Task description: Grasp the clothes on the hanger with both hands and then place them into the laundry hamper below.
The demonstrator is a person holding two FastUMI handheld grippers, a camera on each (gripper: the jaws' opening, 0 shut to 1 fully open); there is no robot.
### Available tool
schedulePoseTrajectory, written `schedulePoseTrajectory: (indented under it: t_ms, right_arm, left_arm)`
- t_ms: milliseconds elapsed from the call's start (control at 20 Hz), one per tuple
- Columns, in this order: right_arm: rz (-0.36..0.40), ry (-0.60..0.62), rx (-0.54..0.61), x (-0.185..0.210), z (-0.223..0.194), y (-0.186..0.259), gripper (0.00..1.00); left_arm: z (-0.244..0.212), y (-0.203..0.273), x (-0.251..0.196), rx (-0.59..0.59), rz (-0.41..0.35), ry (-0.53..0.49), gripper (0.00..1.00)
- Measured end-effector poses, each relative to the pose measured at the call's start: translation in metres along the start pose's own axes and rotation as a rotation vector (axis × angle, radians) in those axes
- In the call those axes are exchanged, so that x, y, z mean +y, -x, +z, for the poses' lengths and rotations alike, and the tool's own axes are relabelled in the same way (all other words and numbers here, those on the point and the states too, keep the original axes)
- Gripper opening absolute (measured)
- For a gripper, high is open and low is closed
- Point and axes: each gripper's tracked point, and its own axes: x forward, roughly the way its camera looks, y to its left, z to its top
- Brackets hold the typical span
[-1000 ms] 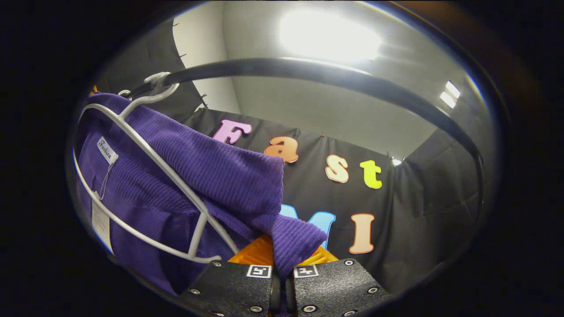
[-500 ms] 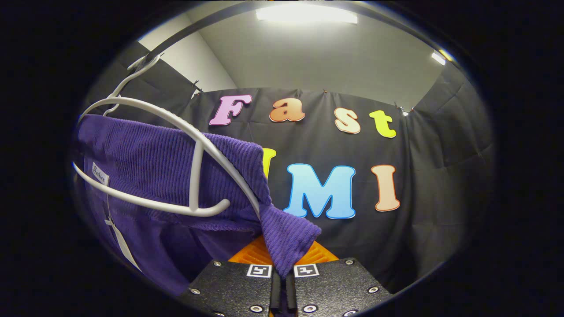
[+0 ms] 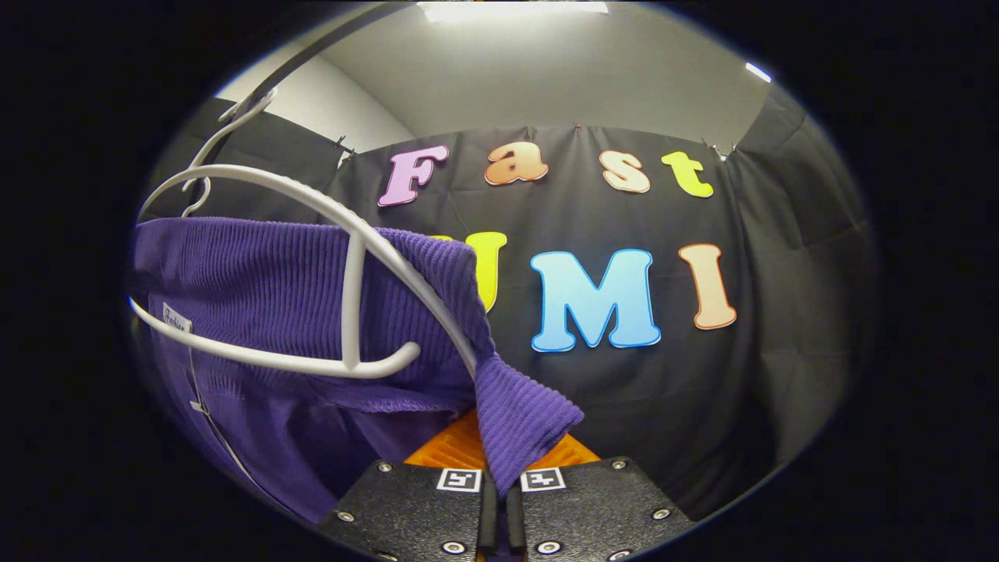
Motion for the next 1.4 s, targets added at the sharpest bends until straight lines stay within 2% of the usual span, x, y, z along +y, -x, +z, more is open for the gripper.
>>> schedulePoseTrajectory:
  t_ms: [50, 200, 250, 350, 600, 650, 700, 750, 800, 850, 1150, 1400]
  right_arm:
    - [0.015, -0.028, 0.018, 0.002, -0.004, -0.003, 0.04]
    - [0.029, -0.187, 0.066, -0.005, -0.008, -0.016, 0.05]
    - [0.043, -0.244, 0.111, -0.004, -0.02, -0.022, 0.05]
    - [0.075, -0.328, 0.197, 0.006, -0.046, -0.026, 0.04]
    - [0.092, -0.233, 0.169, 0.019, -0.063, 0.009, 0.04]
    - [0.099, -0.223, 0.173, 0.023, -0.066, 0.02, 0.04]
    - [0.104, -0.222, 0.168, 0.025, -0.066, 0.03, 0.05]
    - [0.106, -0.223, 0.163, 0.027, -0.065, 0.042, 0.05]
    - [0.108, -0.222, 0.156, 0.03, -0.061, 0.052, 0.05]
    - [0.111, -0.22, 0.149, 0.034, -0.059, 0.064, 0.05]
    - [0.126, -0.192, 0.058, 0.058, -0.01, 0.13, 0.05]
    - [0.15, -0.151, 0.017, 0.091, 0.013, 0.179, 0.05]
  left_arm:
    - [-0.001, 0.001, 0.002, 0.001, 0.003, 0.009, 0.05]
    - [0.007, 0.011, -0.002, -0.003, -0.015, 0.032, 0.05]
    - [0.006, 0.016, -0.008, 0.002, -0.031, 0.032, 0.0]
    - [-0.002, 0.018, -0.02, 0.02, -0.054, 0.025, 0.0]
    - [-0.014, 0.024, -0.028, 0.037, -0.049, 0.058, 0.0]
    - [-0.018, 0.031, -0.024, 0.042, -0.042, 0.068, 0.05]
    - [-0.021, 0.039, -0.019, 0.047, -0.036, 0.076, 0.0]
    - [-0.023, 0.05, -0.016, 0.051, -0.032, 0.087, 0.05]
    - [-0.024, 0.058, -0.014, 0.054, -0.03, 0.102, 0.05]
    - [-0.026, 0.064, -0.011, 0.056, -0.03, 0.117, 0.0]
    - [0.0, 0.095, 0.006, 0.0, -0.049, 0.167, 0.0]
    - [-0.006, 0.124, 0.017, 0.009, -0.07, 0.216, 0.0]
